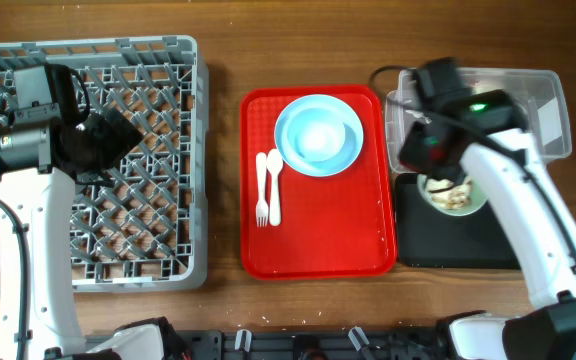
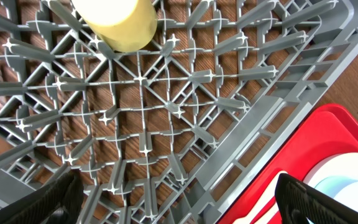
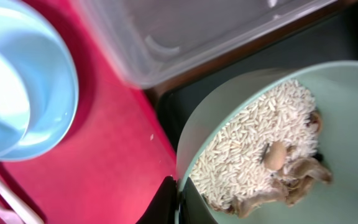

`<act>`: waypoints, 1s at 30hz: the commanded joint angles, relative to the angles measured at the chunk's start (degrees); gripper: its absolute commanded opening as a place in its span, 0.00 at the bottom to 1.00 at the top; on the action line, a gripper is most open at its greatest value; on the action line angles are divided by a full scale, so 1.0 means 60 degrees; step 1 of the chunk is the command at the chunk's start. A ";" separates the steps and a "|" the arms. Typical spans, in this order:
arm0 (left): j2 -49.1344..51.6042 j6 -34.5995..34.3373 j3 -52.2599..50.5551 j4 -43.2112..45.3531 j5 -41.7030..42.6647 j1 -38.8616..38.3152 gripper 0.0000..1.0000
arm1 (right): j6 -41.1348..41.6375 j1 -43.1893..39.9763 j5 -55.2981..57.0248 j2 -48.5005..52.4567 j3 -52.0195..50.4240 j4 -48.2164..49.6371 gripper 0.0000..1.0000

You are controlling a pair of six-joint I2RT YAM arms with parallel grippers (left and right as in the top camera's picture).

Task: Sort waste into correct bins and load items into the dishwasher rack
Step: 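Lift the green bowl and carry it right over the black tray, then tilt the green bowl with the right gripper, pouring rice onto black tray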

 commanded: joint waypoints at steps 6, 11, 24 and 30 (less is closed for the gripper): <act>-0.0087 -0.0124 0.0113 0.0000 0.0007 0.0047 1.00 | -0.3508 -0.4105 -0.4743 -0.0186 0.0200 -0.0106 0.04; -0.0087 -0.0124 0.0113 0.0000 0.0007 0.0047 1.00 | -0.4419 -0.5796 -0.5770 -0.0164 0.0146 -0.0382 0.04; -0.0087 -0.0124 0.0113 0.0000 0.0007 0.0047 1.00 | -0.5053 -0.6892 -0.7420 -0.0149 -0.1854 0.0597 0.04; -0.0087 -0.0124 0.0113 0.0000 0.0007 0.0047 1.00 | -0.5453 -0.6892 -0.9111 -0.0149 -0.2648 0.0630 0.04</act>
